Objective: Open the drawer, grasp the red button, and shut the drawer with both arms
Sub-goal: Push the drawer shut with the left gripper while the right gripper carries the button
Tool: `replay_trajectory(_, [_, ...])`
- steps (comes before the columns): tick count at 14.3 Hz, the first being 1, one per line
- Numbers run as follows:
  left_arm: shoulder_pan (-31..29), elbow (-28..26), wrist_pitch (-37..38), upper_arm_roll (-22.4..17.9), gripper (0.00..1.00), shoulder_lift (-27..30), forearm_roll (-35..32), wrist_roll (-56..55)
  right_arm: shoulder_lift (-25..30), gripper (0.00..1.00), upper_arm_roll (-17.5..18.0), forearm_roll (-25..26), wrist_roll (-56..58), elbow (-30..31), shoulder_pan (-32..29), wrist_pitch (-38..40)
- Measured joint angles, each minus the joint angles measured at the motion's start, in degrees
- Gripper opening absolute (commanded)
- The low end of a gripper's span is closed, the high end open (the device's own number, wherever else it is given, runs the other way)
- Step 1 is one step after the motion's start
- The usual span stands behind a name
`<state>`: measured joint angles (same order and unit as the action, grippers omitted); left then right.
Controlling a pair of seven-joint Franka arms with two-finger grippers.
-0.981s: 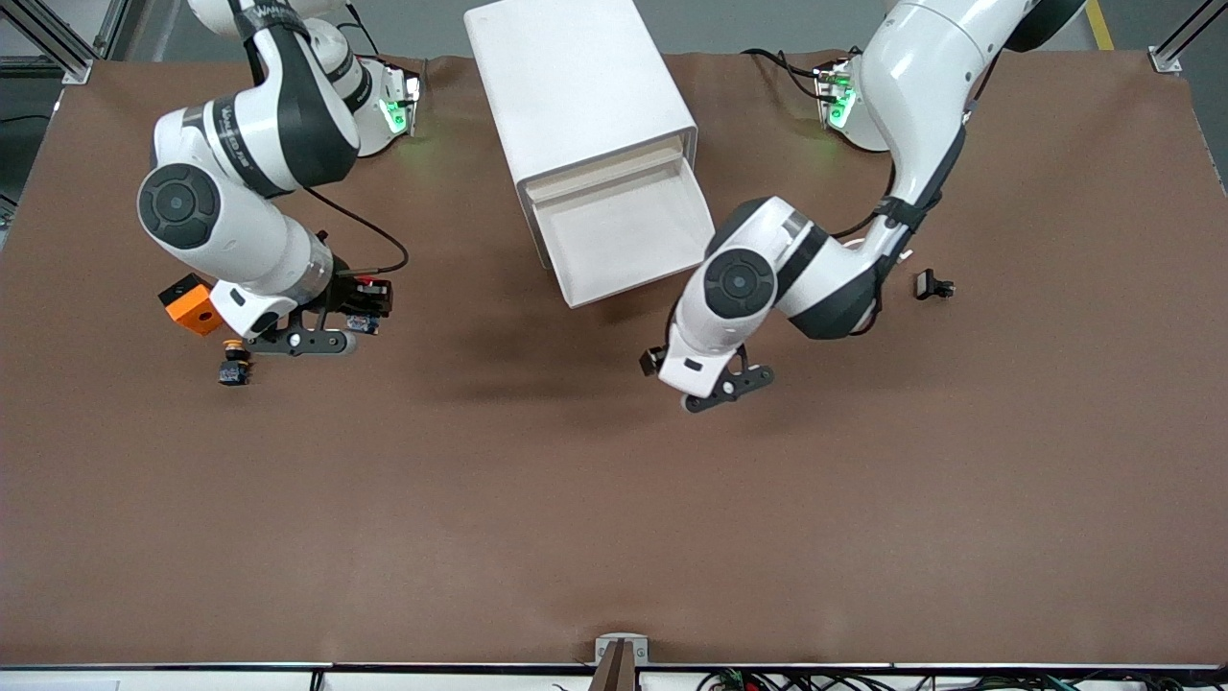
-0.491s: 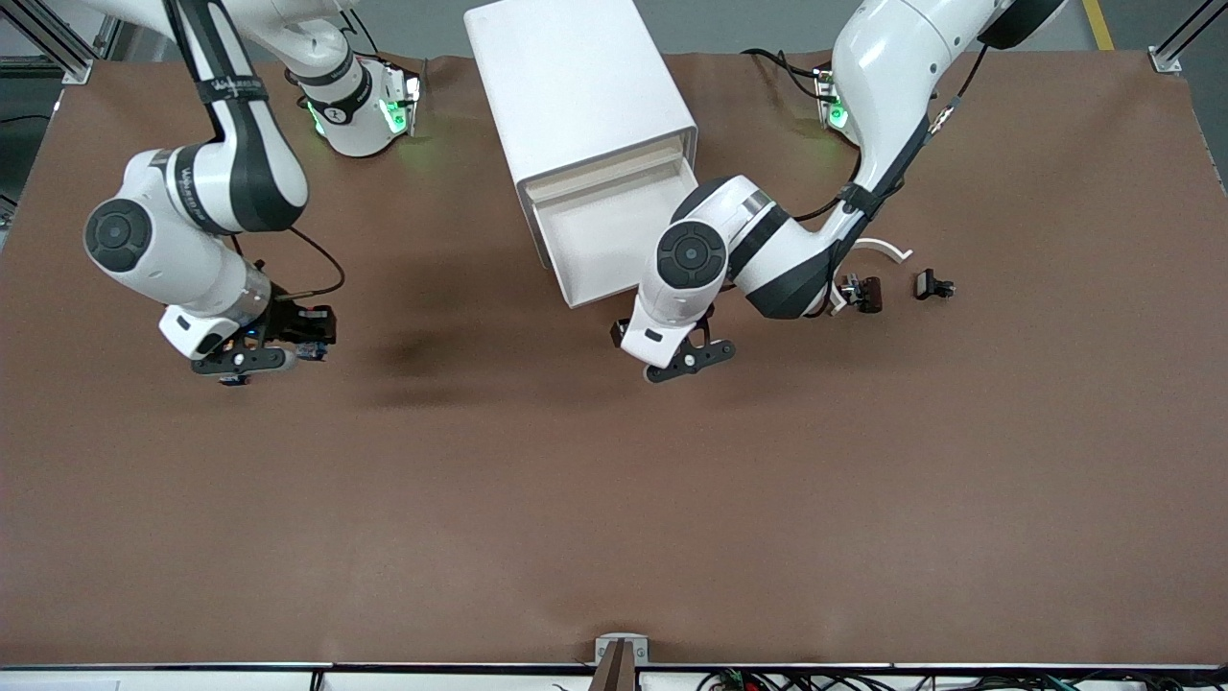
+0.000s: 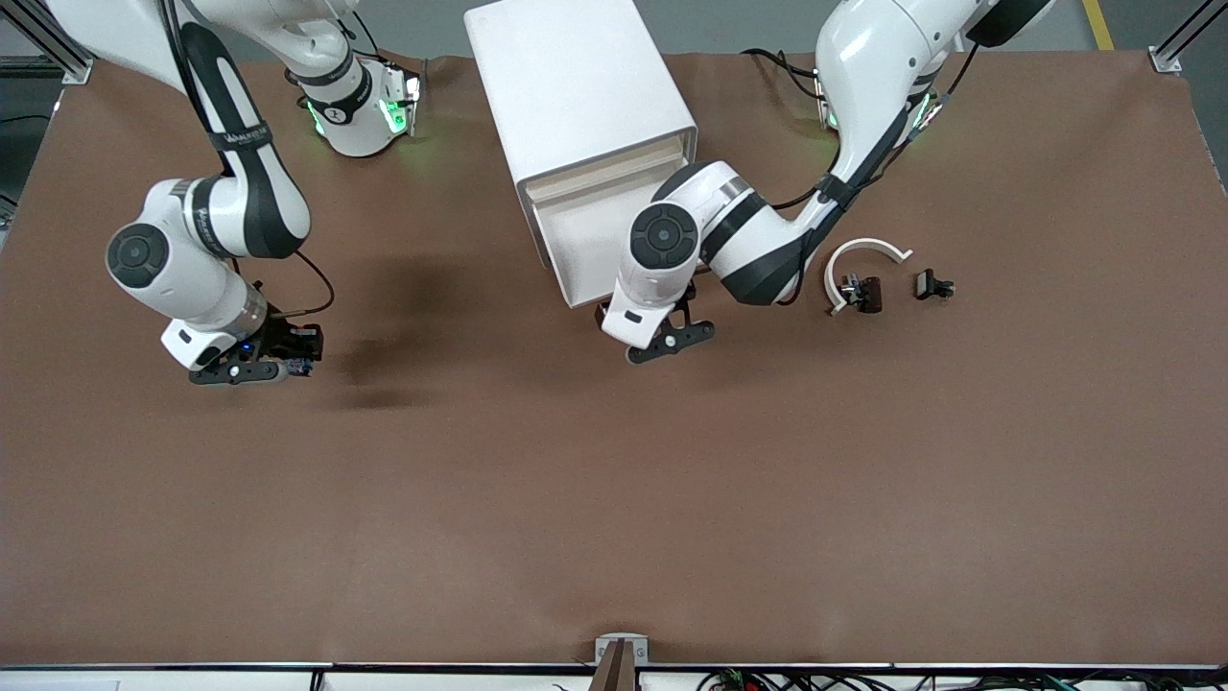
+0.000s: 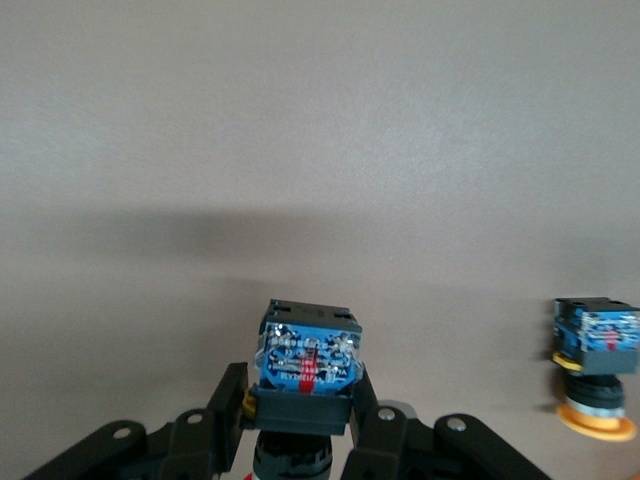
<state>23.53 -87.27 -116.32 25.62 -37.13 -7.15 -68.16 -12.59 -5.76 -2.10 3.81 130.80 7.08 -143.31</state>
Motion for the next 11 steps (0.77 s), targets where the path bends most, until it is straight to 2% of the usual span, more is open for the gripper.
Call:
replay_trajectory(4, [2.0, -1.2, 0.1, 0.1, 1.0, 0.0, 0.0, -2.9, -5.2, 0.0, 0.1, 1.3, 0.0, 3.1, 0.0, -9.5])
replay_trajectory(7, [3.3, -1.4, 1.0, 0.6, 1.0, 0.0, 0.0, -5.7, -6.8, 0.0, 0.2, 1.6, 0.0, 3.2, 0.0, -10.5])
replay_trajectory(11, [3.7, -1.4, 4.3, 3.5, 1.0, 0.0, 0.0, -9.1, -6.8, 0.0, 0.0, 2.2, 0.0, 3.8, -0.1, -10.5])
